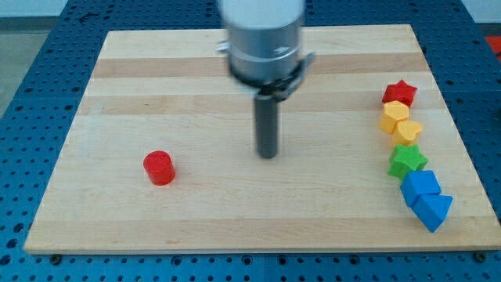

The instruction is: Point at the red circle

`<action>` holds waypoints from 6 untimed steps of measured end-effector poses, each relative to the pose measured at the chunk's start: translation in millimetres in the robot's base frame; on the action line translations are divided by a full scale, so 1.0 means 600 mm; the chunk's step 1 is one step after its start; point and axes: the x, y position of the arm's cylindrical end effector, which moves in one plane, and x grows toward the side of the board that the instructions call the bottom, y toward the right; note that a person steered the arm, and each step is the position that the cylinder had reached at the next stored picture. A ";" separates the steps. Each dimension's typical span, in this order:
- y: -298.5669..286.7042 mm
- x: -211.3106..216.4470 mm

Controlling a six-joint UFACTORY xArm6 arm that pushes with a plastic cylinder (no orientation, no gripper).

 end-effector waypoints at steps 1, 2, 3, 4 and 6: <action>0.051 -0.014; 0.033 0.067; -0.050 0.198; -0.104 0.249; -0.270 0.189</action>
